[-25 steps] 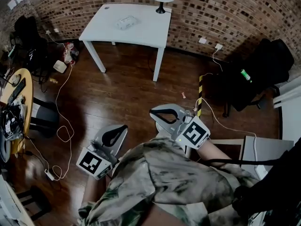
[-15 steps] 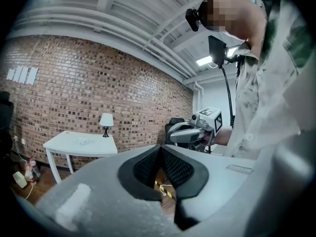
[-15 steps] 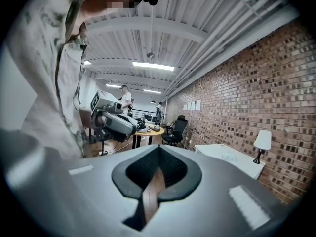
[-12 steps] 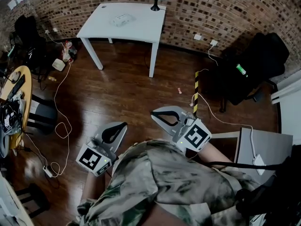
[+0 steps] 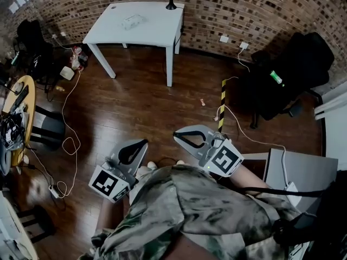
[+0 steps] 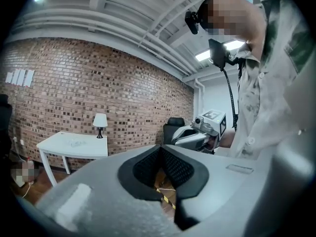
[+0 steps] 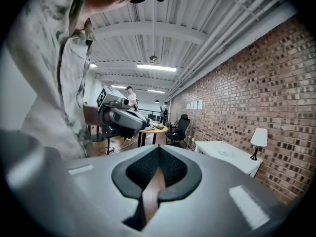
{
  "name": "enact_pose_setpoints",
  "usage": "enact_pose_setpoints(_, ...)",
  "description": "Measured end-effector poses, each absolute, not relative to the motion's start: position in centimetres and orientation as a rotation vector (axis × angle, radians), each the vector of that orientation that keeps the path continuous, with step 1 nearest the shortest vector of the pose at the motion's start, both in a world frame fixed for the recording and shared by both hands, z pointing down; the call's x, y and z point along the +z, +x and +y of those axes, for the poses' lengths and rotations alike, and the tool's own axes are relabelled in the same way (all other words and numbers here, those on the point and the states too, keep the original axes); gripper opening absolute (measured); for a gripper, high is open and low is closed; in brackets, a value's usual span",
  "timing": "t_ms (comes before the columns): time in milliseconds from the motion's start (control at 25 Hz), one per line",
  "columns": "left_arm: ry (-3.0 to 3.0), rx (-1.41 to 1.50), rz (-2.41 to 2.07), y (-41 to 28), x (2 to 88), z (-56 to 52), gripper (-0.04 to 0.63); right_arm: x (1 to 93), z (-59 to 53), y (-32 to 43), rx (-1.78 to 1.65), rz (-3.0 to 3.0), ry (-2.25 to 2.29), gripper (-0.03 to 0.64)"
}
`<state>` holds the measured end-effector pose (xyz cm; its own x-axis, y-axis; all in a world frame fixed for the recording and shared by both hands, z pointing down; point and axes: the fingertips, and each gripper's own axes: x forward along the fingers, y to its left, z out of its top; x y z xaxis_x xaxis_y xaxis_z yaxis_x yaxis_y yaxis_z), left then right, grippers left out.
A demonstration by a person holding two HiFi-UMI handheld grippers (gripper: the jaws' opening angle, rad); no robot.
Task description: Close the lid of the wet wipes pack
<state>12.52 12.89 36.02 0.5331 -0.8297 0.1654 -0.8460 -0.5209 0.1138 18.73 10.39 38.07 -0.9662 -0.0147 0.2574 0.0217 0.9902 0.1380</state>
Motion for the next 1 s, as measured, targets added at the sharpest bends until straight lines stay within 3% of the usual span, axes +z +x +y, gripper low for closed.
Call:
enact_pose_setpoints(320,2.602,0.163,-1.409,13.3,35.5,13.7,0.002,38.0,10.6,18.7,-0.174,-2.896,0.007,0.003)
enact_pose_setpoints(1000,2.631,0.163,-1.347,6.8,34.4,18.9,0.002,36.2,15.8,11.3,-0.110,-2.904,0.054,0.003)
